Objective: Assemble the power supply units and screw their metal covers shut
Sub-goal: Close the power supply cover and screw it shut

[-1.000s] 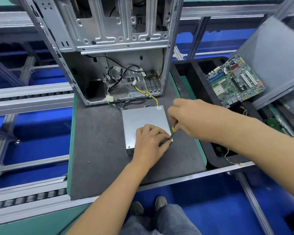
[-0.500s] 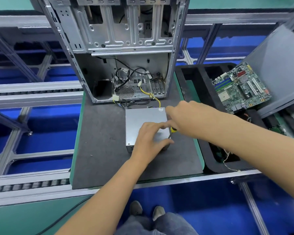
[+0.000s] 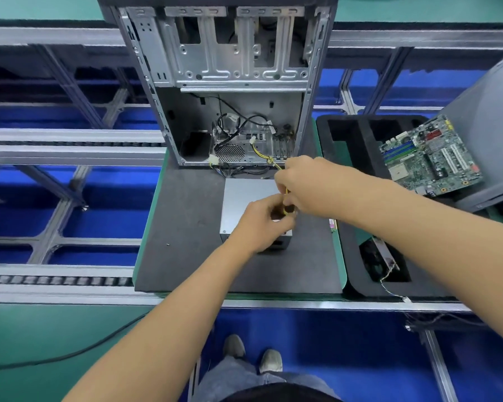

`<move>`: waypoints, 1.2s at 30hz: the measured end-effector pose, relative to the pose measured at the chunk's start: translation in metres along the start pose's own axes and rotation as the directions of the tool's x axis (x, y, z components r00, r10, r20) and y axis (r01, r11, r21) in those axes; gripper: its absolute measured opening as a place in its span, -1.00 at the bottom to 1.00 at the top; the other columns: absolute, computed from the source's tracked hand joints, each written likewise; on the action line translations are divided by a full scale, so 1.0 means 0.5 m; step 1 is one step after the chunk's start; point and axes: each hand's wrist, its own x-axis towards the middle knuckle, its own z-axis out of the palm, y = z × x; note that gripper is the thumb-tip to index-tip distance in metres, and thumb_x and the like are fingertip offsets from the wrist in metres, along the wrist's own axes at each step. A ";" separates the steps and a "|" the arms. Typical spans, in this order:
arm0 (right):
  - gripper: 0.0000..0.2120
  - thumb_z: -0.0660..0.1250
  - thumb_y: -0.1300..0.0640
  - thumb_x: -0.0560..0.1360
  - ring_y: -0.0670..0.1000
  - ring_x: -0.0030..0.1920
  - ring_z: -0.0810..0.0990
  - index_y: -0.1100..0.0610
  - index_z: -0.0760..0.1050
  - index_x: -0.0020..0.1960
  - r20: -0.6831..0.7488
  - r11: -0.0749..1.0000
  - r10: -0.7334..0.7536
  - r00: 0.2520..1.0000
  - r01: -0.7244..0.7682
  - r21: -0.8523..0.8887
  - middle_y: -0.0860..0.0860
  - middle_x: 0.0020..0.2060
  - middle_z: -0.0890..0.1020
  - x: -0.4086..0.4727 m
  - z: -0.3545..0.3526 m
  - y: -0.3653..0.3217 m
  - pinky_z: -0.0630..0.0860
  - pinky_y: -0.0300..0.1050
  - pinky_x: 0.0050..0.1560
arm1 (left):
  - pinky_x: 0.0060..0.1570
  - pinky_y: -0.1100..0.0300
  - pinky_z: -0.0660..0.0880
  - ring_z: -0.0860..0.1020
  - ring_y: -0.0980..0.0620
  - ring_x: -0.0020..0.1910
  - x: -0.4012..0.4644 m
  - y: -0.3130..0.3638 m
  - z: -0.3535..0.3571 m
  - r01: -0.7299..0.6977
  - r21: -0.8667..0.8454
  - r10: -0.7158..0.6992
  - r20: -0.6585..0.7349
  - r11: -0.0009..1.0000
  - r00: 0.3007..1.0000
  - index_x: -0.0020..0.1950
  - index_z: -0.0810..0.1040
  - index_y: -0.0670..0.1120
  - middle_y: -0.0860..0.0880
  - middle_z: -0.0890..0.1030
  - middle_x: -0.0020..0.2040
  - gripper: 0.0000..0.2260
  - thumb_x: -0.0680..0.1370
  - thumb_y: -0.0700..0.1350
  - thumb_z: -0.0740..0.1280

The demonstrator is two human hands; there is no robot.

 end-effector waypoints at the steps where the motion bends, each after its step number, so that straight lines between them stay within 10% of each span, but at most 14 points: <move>1: -0.84 0.25 0.18 0.59 0.13 -0.05 0.53 0.13 0.47 0.16 -0.029 0.999 0.002 1.000 -0.003 -0.053 0.11 0.06 0.48 0.001 -0.003 -0.002 0.48 -0.04 -0.04 | -0.10 0.17 0.53 0.52 0.03 -0.23 0.000 0.004 0.003 0.021 -0.043 -0.022 -0.022 0.999 1.000 -0.05 0.57 -0.07 -0.04 0.61 -0.21 -0.86 0.46 -0.21 0.49; 5: -0.88 0.20 0.19 0.60 0.19 -0.08 0.50 0.17 0.49 0.08 -0.100 0.989 0.073 0.992 -0.085 -0.120 0.04 -0.26 0.34 -0.001 0.002 -0.009 0.34 -0.01 -0.19 | -0.25 0.19 0.41 0.41 0.06 -0.29 0.004 0.019 0.015 0.023 -0.127 -0.051 -0.222 0.992 0.974 -0.14 0.49 -0.23 -0.07 0.52 -0.28 -0.68 0.34 -0.19 0.61; 11: -0.78 0.25 0.15 0.60 0.21 0.03 0.55 0.14 0.40 0.23 -0.104 0.998 -0.062 0.993 0.060 -0.015 0.13 0.09 0.47 -0.003 0.013 0.008 0.41 -0.01 -0.12 | -0.10 0.13 0.47 0.53 0.04 -0.15 0.012 0.012 -0.006 0.080 -0.098 -0.087 -0.064 0.992 0.994 -0.06 0.57 -0.16 -0.21 0.64 -0.09 -0.93 0.50 -0.29 0.41; 16: -0.84 0.22 0.13 0.63 0.18 -0.14 0.45 0.18 0.51 0.11 -0.187 0.990 0.057 0.981 -0.080 -0.117 0.03 -0.31 0.27 -0.002 0.009 -0.003 0.35 -0.02 -0.21 | -0.18 0.11 0.43 0.46 0.03 -0.25 0.003 0.014 0.018 0.073 -0.136 -0.098 -0.188 0.988 0.977 -0.11 0.57 -0.22 -0.06 0.55 -0.23 -0.76 0.37 -0.25 0.59; 21: -0.74 0.27 0.07 0.59 0.18 0.07 0.52 0.05 0.44 0.26 0.015 0.996 -0.054 0.998 0.052 0.077 0.06 0.10 0.46 -0.016 -0.003 0.005 0.45 0.02 -0.08 | -0.26 0.36 0.38 0.49 0.22 -0.33 -0.004 0.014 0.010 0.078 -0.100 -0.089 -0.107 0.992 0.990 -0.18 0.55 -0.01 0.12 0.59 -0.27 -0.83 0.44 -0.23 0.49; 24: -0.88 0.20 0.15 0.62 0.16 -0.12 0.47 0.14 0.48 0.07 -0.093 0.995 -0.038 0.995 0.029 -0.092 0.11 -0.05 0.51 -0.020 0.008 -0.003 0.41 -0.03 -0.17 | -0.22 0.32 0.43 0.53 0.16 -0.28 -0.010 0.018 0.016 0.048 -0.109 -0.058 -0.092 0.993 0.994 -0.28 0.59 0.20 0.15 0.61 -0.26 -0.68 0.43 -0.25 0.48; 27: -0.86 0.21 0.13 0.61 0.19 -0.08 0.51 0.13 0.48 0.12 -0.158 0.995 0.041 0.987 -0.054 -0.079 0.05 -0.19 0.42 -0.016 0.019 -0.003 0.38 -0.02 -0.17 | -0.18 0.04 0.47 0.51 -0.11 -0.22 -0.010 0.017 0.028 0.041 -0.108 -0.062 -0.204 0.993 0.977 -0.21 0.56 0.01 -0.09 0.62 -0.20 -0.75 0.36 -0.24 0.59; 31: -0.68 0.29 0.06 0.57 0.15 -0.02 0.52 0.05 0.38 0.30 -0.090 0.977 -0.141 0.986 0.154 0.147 0.04 0.12 0.42 -0.017 0.021 0.011 0.48 0.03 -0.05 | -0.22 0.22 0.47 0.54 0.11 -0.27 -0.006 0.009 0.009 0.098 -0.112 -0.110 -0.108 0.989 0.988 -0.15 0.54 -0.11 -0.03 0.63 -0.21 -0.82 0.41 -0.21 0.54; 36: -0.84 0.24 0.06 0.62 0.19 -0.09 0.57 0.12 0.49 0.11 -0.154 0.988 0.002 0.988 -0.026 -0.152 0.05 -0.14 0.49 -0.012 0.027 0.007 0.37 -0.06 -0.22 | -0.13 0.13 0.55 0.56 0.03 -0.21 -0.007 0.017 0.005 0.100 -0.113 -0.106 -0.048 0.989 0.993 -0.11 0.58 -0.08 -0.06 0.65 -0.19 -0.78 0.38 -0.27 0.56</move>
